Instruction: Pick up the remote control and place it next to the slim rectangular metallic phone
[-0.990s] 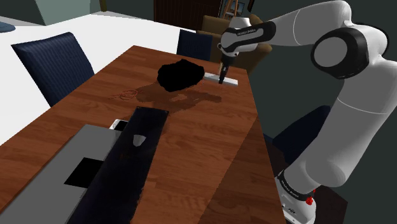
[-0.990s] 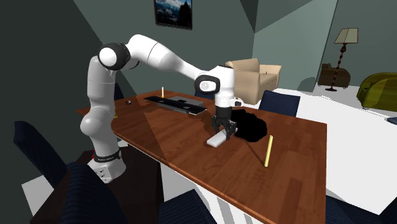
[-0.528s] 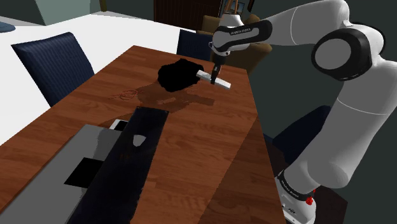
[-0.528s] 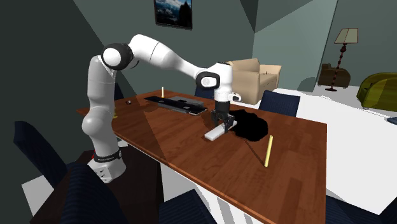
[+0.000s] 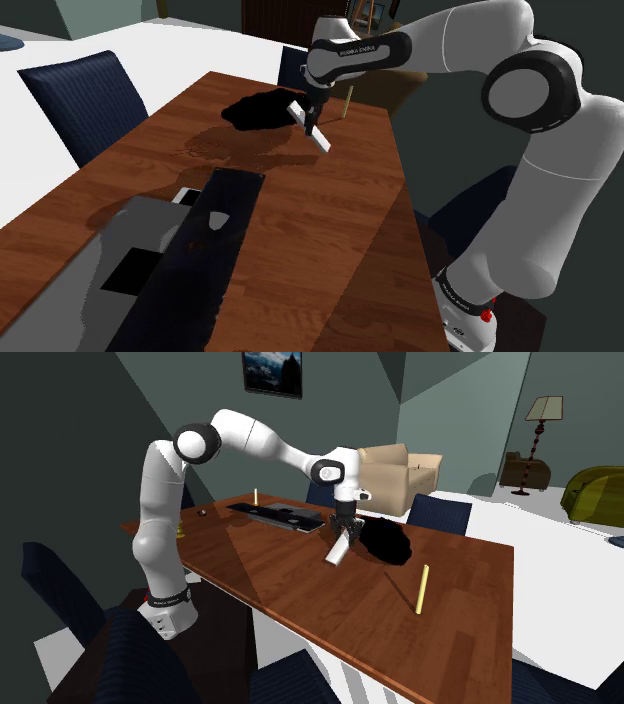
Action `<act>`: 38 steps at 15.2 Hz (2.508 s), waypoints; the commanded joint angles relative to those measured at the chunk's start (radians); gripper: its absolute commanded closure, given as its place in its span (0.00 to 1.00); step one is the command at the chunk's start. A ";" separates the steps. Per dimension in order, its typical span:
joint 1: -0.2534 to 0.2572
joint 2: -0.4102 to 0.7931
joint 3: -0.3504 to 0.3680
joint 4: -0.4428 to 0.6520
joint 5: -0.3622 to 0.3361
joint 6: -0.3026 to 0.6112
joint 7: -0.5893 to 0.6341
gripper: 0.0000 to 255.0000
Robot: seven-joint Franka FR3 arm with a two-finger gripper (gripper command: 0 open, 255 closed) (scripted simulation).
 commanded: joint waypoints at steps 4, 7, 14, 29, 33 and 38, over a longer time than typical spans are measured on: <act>0.061 0.059 0.036 0.087 -0.001 -0.027 0.100 1.00; 0.096 0.105 0.055 0.159 -0.002 -0.052 0.157 1.00; 0.174 0.253 0.092 0.391 -0.003 -0.139 0.281 1.00; 0.185 0.326 0.101 0.320 0.002 0.006 0.296 1.00; 0.185 0.331 0.101 0.315 0.002 0.015 0.296 1.00; 0.184 0.331 0.101 0.315 0.002 0.015 0.296 1.00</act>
